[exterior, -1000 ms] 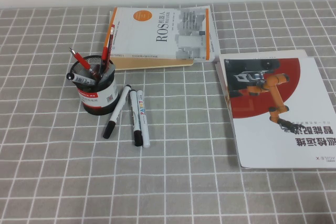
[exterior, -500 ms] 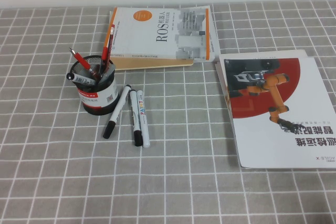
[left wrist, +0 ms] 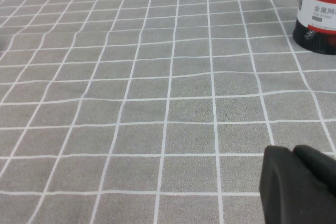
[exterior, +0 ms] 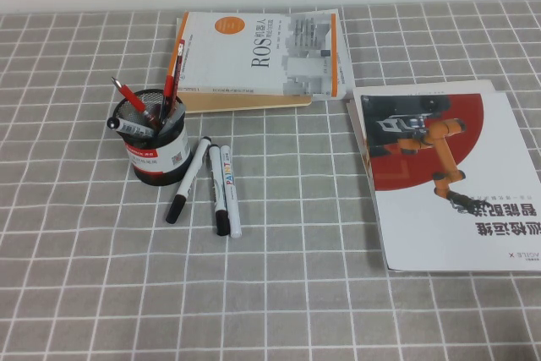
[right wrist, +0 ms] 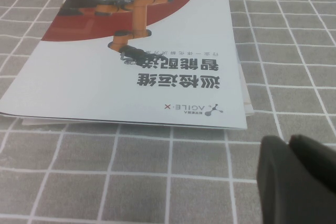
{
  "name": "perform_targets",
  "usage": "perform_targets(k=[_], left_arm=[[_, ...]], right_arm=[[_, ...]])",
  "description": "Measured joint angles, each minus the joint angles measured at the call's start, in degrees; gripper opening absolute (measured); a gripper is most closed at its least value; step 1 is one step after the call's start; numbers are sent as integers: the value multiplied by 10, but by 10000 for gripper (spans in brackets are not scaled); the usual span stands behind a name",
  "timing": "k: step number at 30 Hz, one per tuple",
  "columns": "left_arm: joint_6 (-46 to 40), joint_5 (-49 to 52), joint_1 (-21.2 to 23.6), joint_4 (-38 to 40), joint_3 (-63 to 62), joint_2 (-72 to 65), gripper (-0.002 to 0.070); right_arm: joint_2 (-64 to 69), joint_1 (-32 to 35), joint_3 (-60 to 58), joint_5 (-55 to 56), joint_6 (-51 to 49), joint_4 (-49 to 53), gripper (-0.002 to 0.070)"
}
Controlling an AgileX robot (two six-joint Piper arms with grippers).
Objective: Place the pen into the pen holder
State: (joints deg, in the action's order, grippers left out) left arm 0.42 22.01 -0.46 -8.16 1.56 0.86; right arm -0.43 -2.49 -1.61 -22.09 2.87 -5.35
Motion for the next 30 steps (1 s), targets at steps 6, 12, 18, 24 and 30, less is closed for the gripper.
perform_targets(k=[6, 12, 18, 24, 30], left_arm=[[0, 0, 0, 0, 0, 0, -4], [0, 0, 0, 0, 0, 0, -4], [0, 0, 0, 0, 0, 0, -4], [0, 0, 0, 0, 0, 0, -4], [0, 0, 0, 0, 0, 0, -4]], right_arm=[[0, 0, 0, 0, 0, 0, -13], [0, 0, 0, 26, 0, -35, -13], [0, 0, 0, 105, 0, -372, -13], [0, 0, 0, 174, 0, -605, -13], [0, 0, 0, 191, 0, -635, -13]])
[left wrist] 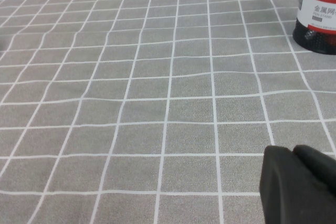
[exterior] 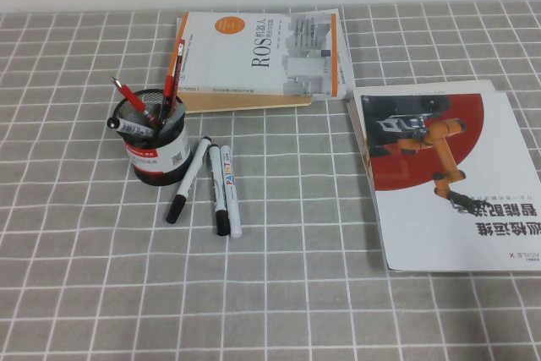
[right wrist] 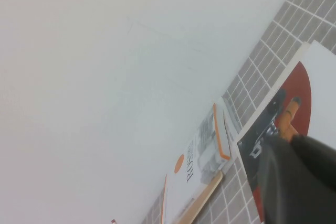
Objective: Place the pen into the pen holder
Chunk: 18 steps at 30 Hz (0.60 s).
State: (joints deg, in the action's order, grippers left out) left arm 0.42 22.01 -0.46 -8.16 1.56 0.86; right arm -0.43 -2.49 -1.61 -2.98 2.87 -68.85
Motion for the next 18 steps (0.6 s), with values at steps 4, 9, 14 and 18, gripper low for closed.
perform_targets(k=[4, 9, 14, 18], left_arm=[[0, 0, 0, 0, 0, 0, -4], [0, 0, 0, 0, 0, 0, -4], [0, 0, 0, 0, 0, 0, -4], [0, 0, 0, 0, 0, 0, -4]], right_arm=[[0, 0, 0, 0, 4, -4, -13], [0, 0, 0, -18, 96, -4, -13], [24, 0, 36, -65, 211, -1, -13], [133, 0, 123, -98, 319, 22, -13]])
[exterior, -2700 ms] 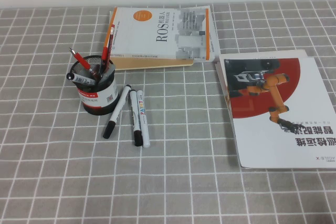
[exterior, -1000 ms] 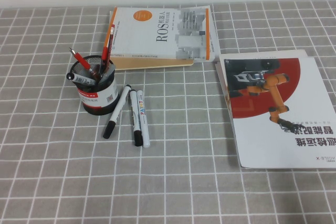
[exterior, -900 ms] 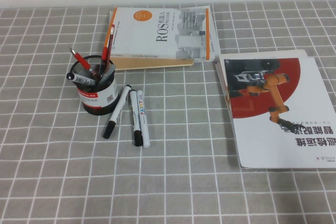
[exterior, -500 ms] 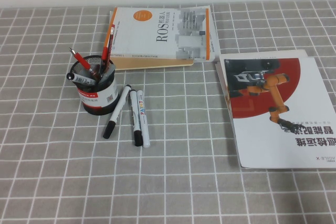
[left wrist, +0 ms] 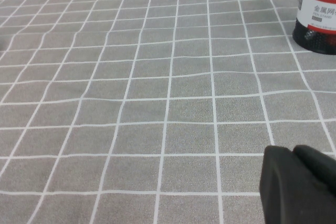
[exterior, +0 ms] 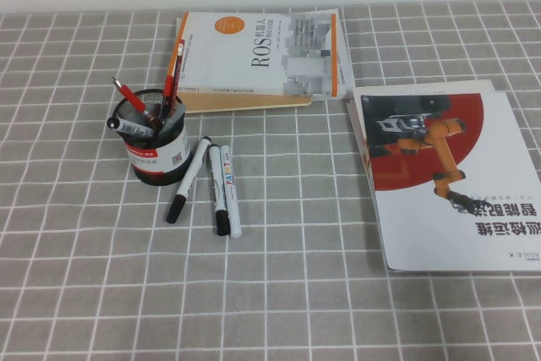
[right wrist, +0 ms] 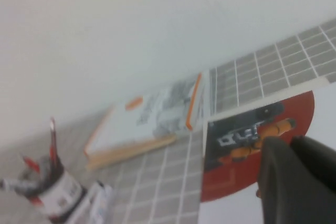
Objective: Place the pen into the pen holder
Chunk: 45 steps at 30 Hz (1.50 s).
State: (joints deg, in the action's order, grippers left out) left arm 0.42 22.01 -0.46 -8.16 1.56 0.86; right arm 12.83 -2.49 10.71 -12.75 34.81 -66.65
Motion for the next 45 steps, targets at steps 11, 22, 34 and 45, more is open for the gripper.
perform_targets(k=[11, 22, 34, 45], left_arm=[[0, 0, 0, 0, 0, 0, -4], [0, 0, 0, 0, 0, 0, -4], [0, 0, 0, 0, 0, 0, -4], [0, 0, 0, 0, 0, 0, -4]], right_arm=[[448, -2, 321, -292, 47, 133, -13], [775, -225, 645, -493, -229, 519, -13], [1090, -309, 1070, -574, -326, 643, -13], [1219, -374, 1212, -579, -348, 624, -13]])
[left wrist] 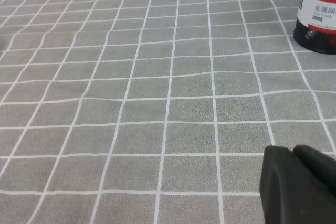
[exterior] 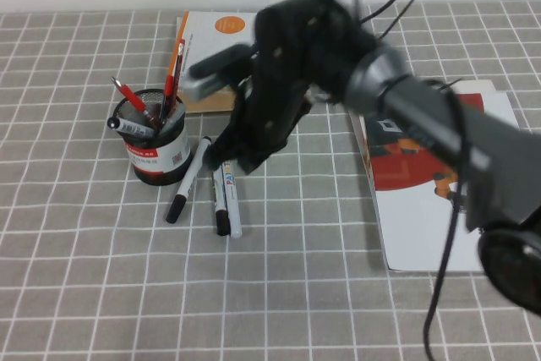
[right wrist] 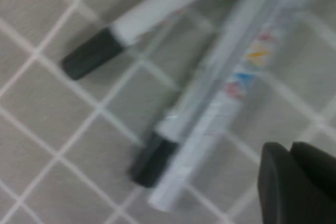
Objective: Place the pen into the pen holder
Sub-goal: Pick up the pen on the table
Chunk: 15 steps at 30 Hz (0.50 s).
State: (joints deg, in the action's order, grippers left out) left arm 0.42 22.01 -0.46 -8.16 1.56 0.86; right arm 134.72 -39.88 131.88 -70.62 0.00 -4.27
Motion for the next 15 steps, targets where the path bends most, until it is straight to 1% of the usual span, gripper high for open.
perform_targets(k=[5, 7, 9, 13, 15], left_arm=[[0, 0, 0, 0, 0, 0, -4], [0, 0, 0, 0, 0, 0, -4], [0, 0, 0, 0, 0, 0, -4], [0, 0, 0, 0, 0, 0, -4], [0, 0, 0, 0, 0, 0, -4]], right_arm=[[21, -24, 2, -1, 0, -1, -9], [24, -27, 2, -1, 0, -3, 9], [24, -27, 2, -1, -4, -4, 54], [26, -27, 2, 0, -39, -1, 179], [27, -27, 2, 6, -52, 1, 218]])
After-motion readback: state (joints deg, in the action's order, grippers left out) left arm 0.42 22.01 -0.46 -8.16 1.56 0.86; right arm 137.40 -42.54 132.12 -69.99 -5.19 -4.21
